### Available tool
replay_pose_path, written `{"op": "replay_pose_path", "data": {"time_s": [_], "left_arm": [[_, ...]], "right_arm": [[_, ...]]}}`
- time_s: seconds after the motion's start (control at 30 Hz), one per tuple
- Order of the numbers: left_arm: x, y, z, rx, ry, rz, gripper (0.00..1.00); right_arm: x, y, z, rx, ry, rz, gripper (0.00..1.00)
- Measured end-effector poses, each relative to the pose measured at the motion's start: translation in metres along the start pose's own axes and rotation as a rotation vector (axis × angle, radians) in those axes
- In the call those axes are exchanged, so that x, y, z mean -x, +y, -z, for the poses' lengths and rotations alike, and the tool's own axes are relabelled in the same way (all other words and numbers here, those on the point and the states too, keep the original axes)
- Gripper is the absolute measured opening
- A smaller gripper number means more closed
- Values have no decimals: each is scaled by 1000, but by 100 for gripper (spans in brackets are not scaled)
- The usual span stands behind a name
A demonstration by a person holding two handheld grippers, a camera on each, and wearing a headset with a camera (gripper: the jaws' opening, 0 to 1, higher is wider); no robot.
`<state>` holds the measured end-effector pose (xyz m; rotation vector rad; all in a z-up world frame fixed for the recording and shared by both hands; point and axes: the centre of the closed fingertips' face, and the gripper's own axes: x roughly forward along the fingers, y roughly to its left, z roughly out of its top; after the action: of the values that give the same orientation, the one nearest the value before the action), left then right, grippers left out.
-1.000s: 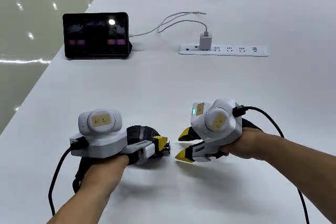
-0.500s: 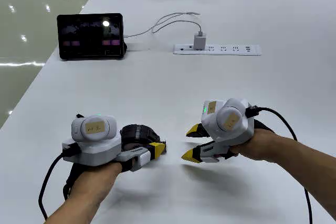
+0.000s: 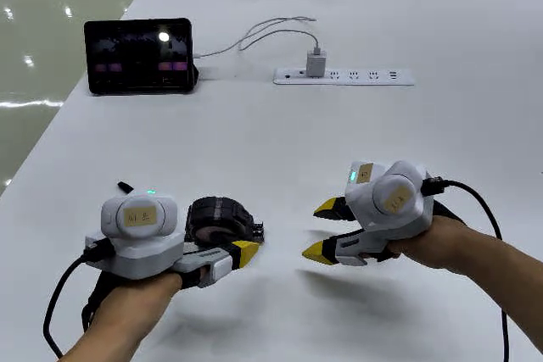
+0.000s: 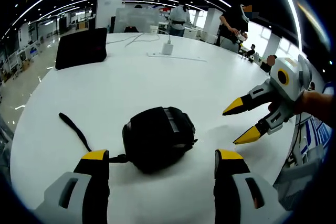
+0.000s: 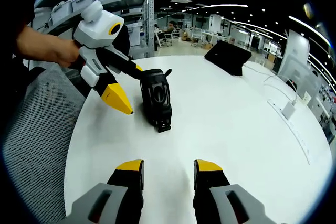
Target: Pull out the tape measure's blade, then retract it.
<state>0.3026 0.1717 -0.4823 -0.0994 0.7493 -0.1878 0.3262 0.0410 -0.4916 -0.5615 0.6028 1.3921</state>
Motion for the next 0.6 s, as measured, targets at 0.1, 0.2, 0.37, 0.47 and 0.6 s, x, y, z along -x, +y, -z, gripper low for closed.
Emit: {"op": "replay_pose_path", "data": {"time_s": [0.1,0.2,0.37,0.47,0.6], "left_arm": [[2,1,1,-19,1,3,79],[5,-1,3,-29,-5,18,80],[11,-5,3,-56,-25,42,82],[14,-7,1,-73,-39,52,83],[18,-12,0,-96,-54,69,84]], "right_arm": [[5,1,2,-16,-8,12,36],[11,1,7,-28,-9,32,37],[23,1,11,-53,-27,65,40],[29,1,14,-65,-36,83,41],[38,3,16,-81,-51,104,43]]}}
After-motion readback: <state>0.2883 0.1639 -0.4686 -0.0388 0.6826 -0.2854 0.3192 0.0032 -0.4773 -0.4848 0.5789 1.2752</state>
